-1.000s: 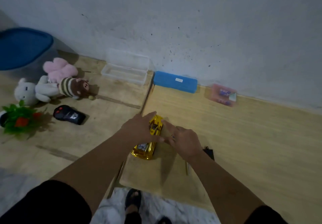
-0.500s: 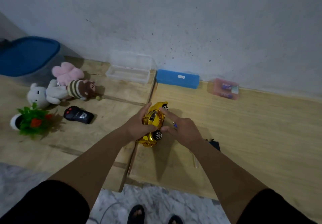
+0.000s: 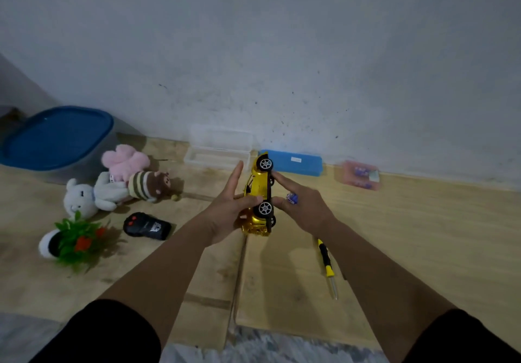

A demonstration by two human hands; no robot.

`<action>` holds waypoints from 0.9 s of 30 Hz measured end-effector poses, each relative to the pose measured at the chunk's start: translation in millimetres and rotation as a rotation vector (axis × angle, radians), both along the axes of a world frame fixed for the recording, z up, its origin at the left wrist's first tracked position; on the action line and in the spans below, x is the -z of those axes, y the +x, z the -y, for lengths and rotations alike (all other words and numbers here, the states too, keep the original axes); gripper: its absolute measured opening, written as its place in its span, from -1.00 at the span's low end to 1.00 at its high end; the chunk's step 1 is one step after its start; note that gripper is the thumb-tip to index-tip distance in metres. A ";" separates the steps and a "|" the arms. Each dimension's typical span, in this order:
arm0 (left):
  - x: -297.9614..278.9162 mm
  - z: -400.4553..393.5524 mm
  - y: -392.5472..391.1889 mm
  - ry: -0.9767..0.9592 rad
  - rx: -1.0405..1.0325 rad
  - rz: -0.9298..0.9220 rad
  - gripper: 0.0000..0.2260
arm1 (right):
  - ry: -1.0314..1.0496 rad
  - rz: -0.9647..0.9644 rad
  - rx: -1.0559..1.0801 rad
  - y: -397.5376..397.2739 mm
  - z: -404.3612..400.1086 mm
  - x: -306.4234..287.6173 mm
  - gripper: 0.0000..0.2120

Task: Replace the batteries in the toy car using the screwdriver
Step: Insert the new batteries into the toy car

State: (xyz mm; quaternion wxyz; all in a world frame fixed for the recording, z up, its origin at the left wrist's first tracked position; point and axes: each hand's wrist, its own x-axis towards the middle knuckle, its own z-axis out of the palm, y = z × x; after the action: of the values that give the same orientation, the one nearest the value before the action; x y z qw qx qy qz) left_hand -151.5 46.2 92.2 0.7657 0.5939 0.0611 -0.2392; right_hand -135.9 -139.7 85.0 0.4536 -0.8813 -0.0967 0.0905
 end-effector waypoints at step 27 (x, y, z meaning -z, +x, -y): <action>-3.6 -43.3 30.9 0.383 0.454 0.394 -0.01 | -0.377 -0.162 -0.275 21.0 -19.9 -39.4 -0.36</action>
State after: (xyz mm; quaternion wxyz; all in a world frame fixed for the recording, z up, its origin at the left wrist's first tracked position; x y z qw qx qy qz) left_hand -120.6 89.5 95.8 0.5649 0.7600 -0.1775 -0.2681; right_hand -114.9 -119.8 124.4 0.2709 -0.9187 -0.1607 0.2382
